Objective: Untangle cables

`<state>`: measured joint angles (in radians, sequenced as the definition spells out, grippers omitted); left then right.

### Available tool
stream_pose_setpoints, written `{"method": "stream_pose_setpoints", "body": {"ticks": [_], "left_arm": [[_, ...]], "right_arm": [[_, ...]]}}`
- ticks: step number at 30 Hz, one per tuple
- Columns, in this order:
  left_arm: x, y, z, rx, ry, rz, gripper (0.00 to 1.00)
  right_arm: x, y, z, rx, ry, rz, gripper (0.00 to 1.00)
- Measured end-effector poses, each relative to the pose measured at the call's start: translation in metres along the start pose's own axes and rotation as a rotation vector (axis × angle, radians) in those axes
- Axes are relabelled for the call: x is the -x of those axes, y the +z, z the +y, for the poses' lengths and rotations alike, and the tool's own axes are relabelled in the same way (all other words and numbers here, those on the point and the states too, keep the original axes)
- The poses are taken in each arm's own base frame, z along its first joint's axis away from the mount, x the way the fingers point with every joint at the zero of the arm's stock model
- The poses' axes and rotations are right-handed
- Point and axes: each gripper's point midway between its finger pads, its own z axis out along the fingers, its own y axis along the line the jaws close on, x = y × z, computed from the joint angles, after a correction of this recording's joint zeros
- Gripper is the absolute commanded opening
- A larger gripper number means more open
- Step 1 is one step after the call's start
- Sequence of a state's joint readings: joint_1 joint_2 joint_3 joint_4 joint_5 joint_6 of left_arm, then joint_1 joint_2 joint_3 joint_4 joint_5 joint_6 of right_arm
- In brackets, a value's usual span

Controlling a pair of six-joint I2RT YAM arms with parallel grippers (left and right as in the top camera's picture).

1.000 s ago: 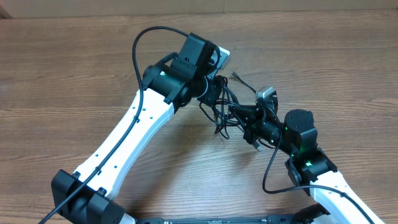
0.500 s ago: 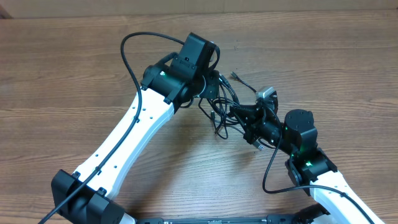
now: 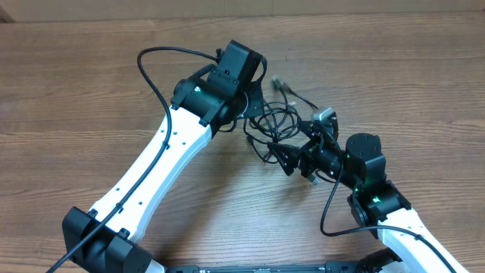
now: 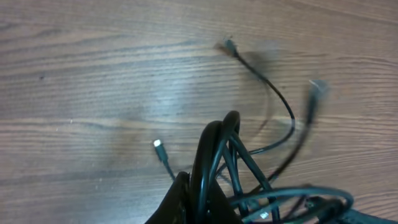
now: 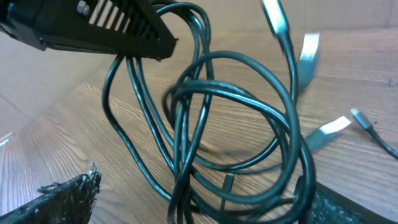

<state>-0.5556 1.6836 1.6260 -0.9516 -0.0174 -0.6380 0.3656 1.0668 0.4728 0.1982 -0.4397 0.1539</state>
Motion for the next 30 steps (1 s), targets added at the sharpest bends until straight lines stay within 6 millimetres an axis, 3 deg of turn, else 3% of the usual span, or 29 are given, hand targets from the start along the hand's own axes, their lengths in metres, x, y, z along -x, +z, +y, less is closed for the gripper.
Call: {"method": "stream_pose_setpoints", "body": {"ticks": [12,24,30], "left_arm": [[-0.003,0.000,0.005,0.022,0.025,0.012,0.04],[-0.012,-0.001,0.012,0.039,0.453,0.057,0.04],[-0.019,-0.001,0.002,-0.035,0.650,0.083,0.08]], "right_arm": [[-0.002,0.000,0.000,0.000,0.003,0.007,1.00],[-0.004,0.000,-0.001,-0.002,0.006,0.014,1.00],[-0.005,0.000,0.003,0.021,-0.025,0.021,1.00]]}}
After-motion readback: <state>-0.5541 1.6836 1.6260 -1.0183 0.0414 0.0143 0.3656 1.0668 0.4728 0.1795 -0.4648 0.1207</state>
